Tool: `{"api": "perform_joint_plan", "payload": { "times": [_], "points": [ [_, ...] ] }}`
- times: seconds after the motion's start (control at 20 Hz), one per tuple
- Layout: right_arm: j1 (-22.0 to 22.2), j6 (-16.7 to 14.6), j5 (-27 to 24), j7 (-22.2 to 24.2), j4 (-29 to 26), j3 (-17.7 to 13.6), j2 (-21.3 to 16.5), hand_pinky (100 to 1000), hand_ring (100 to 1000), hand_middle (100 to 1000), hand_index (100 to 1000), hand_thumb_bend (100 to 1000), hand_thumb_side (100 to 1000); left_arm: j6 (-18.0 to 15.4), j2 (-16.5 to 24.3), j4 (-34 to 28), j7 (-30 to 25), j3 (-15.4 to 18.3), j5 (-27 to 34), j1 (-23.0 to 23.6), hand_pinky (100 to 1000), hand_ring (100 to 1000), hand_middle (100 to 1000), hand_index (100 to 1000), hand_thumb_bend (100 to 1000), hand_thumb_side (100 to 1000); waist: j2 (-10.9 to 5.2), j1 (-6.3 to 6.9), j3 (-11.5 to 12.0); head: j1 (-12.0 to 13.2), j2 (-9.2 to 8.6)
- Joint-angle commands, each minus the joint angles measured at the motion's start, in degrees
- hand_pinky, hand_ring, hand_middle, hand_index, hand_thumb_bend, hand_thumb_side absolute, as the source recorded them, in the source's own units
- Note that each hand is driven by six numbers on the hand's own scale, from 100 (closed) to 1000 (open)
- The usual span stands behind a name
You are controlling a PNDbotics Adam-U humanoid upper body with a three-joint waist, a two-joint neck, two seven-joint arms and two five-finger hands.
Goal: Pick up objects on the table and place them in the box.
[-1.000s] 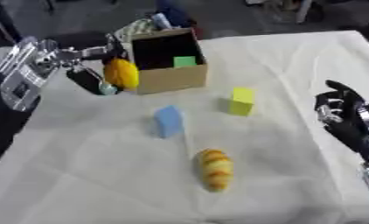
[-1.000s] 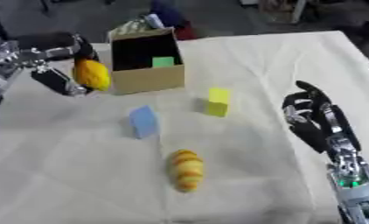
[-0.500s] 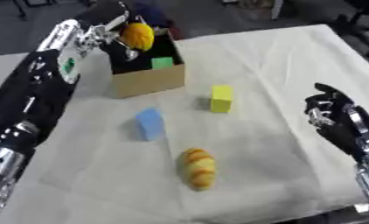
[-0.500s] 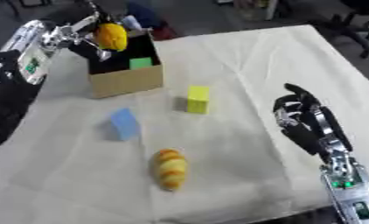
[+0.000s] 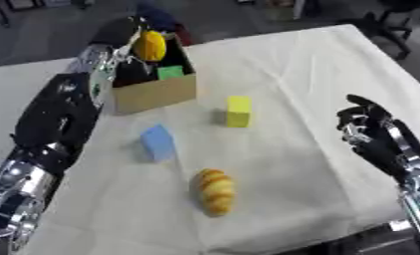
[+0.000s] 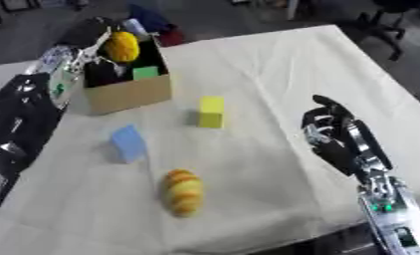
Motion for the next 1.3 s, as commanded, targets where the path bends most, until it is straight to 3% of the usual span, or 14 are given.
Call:
{"api": "perform_joint_plan", "payload": {
  "times": [0.05, 0.2, 0.35, 0.45, 0.55, 0.65, 0.8, 1.05, 1.1, 1.15, 1.3],
  "points": [
    [-0.83, -0.11, -0.23, 0.12, -0.43, -0.25, -0.36, 562, 650, 694, 923, 100, 581, 0.55, 1.30, -0.07, -1.80, 0.71, -1.10, -1.07, 855, 852, 870, 918, 569, 573, -0.16, 0.21, -0.03, -0.45, 0.25],
    [-0.76, -0.12, -0.21, 0.12, -0.41, -0.35, -0.31, 562, 650, 694, 923, 100, 581, 0.76, 1.98, -1.09, -2.92, 1.24, -0.46, -1.05, 856, 854, 875, 924, 560, 628, -0.13, 0.21, 0.09, -0.71, 0.25],
    [-0.73, -0.11, -0.19, 0.02, -0.41, -0.51, -0.33, 562, 650, 694, 924, 100, 581, -1.06, 3.00, -3.93, -3.00, 0.92, 2.90, -0.72, 812, 778, 792, 880, 510, 576, -0.06, 0.20, 0.42, -1.10, 0.25],
    [-0.68, -0.10, -0.15, -0.15, -0.41, -0.75, -0.34, 562, 650, 694, 924, 100, 580, -5.95, 4.12, -6.74, -5.11, -0.59, 7.72, -0.09, 778, 711, 702, 823, 449, 485, -0.09, 0.20, 0.70, -1.50, 0.25],
    [-0.59, -0.05, -0.06, -0.41, -0.38, -1.04, -0.47, 562, 650, 694, 924, 100, 579, -13.39, 6.13, -10.37, -10.70, -3.58, 14.28, 0.72, 777, 696, 681, 810, 426, 383, -0.12, 0.26, 1.10, -2.13, 0.25],
    [-0.49, -0.04, 0.02, -0.63, -0.38, -1.29, -0.62, 562, 651, 694, 924, 100, 578, -19.83, 9.02, -14.74, -18.28, -7.23, 20.49, 1.79, 777, 701, 692, 816, 434, 375, -0.18, 0.36, 1.45, -2.70, 0.25],
    [-0.41, -0.04, 0.19, -0.90, -0.41, -1.59, -0.86, 562, 651, 695, 924, 100, 576, -25.01, 13.67, -22.13, -29.85, -12.89, 28.17, 3.74, 783, 717, 714, 831, 473, 347, -0.25, 0.60, 1.89, -2.96, 0.25],
    [-0.37, -0.02, 0.39, -1.17, -0.44, -1.87, -1.11, 562, 651, 695, 924, 100, 575, -26.28, 18.25, -29.87, -42.61, -20.04, 36.37, 6.93, 795, 755, 772, 875, 544, 395, -0.33, 0.85, 2.29, -3.34, 0.25],
    [-0.40, -0.05, 0.41, -1.17, -0.46, -1.87, -1.07, 562, 651, 695, 924, 100, 575, -25.93, 18.35, -30.04, -43.93, -20.84, 36.81, 7.27, 796, 756, 774, 877, 549, 401, -0.33, 0.84, 2.33, -3.41, 0.25],
    [-0.43, -0.07, 0.42, -1.15, -0.48, -1.86, -1.03, 562, 651, 695, 924, 100, 575, -25.70, 18.21, -29.99, -45.00, -21.61, 36.80, 7.64, 803, 767, 790, 890, 622, 466, -0.31, 0.82, 2.34, -3.50, 0.25],
    [-0.44, -0.09, 0.44, -1.12, -0.49, -1.90, -0.93, 562, 651, 695, 924, 100, 575, -26.08, 17.11, -29.37, -46.28, -23.18, 35.12, 8.48, 812, 780, 813, 903, 692, 492, -0.28, 0.75, 2.30, -3.65, 0.25]
  ]
}}
